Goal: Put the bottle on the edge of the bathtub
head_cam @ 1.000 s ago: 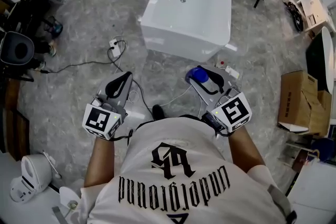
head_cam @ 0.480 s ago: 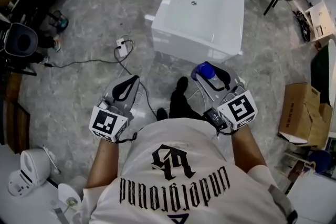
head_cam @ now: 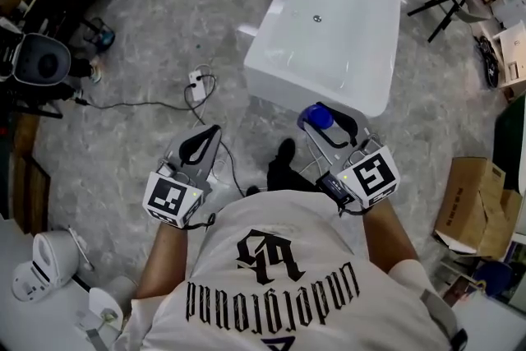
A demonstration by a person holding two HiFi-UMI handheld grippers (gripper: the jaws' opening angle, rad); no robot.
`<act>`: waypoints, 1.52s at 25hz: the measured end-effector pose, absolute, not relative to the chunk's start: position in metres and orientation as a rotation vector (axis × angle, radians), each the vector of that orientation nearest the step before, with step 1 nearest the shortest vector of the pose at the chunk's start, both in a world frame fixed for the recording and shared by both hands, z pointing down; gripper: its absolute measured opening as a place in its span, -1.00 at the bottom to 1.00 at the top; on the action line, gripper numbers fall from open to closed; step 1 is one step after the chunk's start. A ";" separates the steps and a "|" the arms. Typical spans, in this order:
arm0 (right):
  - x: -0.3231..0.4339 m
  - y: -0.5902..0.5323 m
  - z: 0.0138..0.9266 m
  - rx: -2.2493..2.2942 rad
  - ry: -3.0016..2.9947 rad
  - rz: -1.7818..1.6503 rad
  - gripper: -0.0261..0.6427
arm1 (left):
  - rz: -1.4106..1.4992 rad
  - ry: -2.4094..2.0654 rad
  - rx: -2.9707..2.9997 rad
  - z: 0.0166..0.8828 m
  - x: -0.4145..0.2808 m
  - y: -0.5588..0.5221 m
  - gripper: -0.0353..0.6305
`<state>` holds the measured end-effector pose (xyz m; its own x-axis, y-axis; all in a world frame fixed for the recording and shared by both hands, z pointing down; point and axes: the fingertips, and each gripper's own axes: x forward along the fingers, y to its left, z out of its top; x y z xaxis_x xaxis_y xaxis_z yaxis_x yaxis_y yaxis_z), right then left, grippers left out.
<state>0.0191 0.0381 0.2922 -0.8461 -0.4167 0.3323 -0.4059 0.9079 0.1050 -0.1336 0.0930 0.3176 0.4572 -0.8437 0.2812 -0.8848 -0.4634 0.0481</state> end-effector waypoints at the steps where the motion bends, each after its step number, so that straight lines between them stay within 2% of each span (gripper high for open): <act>1: 0.021 0.024 0.294 0.603 -2.723 -0.045 -0.47 | 0.329 -1.507 2.517 0.319 -0.131 0.079 -0.88; 17: 0.063 -0.141 0.294 0.595 -2.727 -0.014 -0.46 | 0.334 -1.472 2.503 0.336 -0.080 -0.096 -0.88; 26: 0.056 -0.198 0.313 0.654 -2.681 0.033 -0.46 | 0.325 -1.386 2.515 0.353 -0.088 -0.164 -0.88; 38: -0.003 -0.277 0.354 0.630 -2.592 0.069 -0.46 | 0.357 -1.255 2.524 0.377 -0.135 -0.253 -0.88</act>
<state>-0.0032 -0.2771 0.3542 -0.7847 -0.4214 0.4546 -0.4451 0.8935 0.0600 -0.1353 -0.2531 0.3769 0.5874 -0.7301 0.3490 -0.8045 -0.5737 0.1540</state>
